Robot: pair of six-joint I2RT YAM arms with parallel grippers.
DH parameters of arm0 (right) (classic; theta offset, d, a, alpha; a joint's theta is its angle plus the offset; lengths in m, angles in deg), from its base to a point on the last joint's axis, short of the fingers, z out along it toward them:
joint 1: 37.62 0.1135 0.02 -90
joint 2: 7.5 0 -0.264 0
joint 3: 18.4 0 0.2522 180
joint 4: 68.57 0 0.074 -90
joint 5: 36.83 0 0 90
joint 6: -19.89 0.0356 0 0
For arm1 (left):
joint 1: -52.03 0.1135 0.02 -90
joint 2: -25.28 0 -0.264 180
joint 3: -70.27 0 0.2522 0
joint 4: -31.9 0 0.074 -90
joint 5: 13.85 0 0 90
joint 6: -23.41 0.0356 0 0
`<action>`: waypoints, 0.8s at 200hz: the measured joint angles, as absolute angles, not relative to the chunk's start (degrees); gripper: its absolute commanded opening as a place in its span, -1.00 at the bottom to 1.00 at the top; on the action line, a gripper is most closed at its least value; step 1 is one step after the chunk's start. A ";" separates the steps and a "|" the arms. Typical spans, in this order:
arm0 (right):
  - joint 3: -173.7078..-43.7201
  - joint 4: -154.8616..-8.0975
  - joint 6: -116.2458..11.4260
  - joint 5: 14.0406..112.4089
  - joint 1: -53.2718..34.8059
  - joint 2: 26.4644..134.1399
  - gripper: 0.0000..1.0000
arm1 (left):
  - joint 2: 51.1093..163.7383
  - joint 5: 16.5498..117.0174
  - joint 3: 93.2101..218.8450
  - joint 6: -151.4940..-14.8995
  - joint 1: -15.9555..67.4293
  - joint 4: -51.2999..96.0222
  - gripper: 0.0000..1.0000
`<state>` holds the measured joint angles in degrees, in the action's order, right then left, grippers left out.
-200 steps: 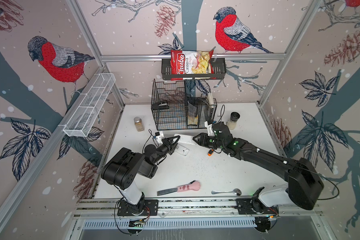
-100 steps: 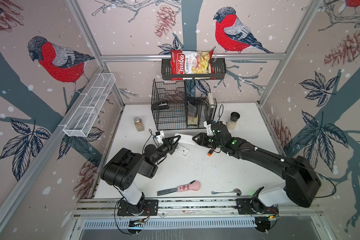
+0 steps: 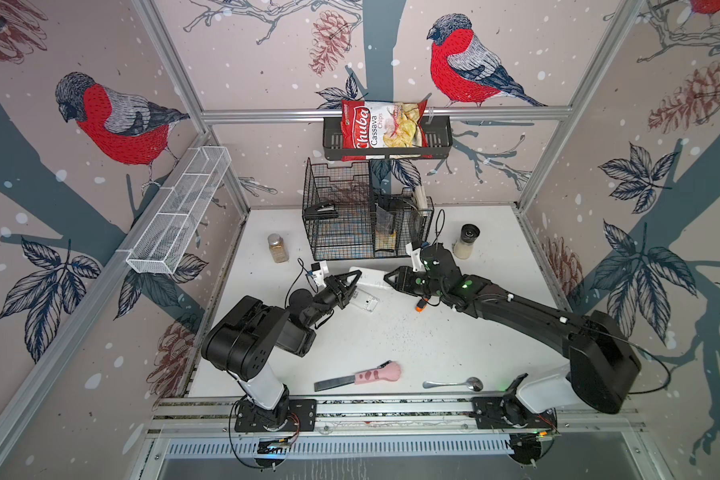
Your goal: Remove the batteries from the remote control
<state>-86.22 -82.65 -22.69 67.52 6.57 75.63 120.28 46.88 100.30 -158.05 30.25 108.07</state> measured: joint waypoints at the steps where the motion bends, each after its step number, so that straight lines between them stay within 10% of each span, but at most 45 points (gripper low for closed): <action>1: -86.22 -82.65 -22.60 67.52 6.57 75.63 -0.29 | 120.28 46.86 100.30 -158.07 30.25 108.05 -1.00; 160: -85.22 -81.44 -22.06 67.19 6.44 74.65 -0.23 | 120.61 47.23 100.34 -158.09 30.11 108.53 -1.00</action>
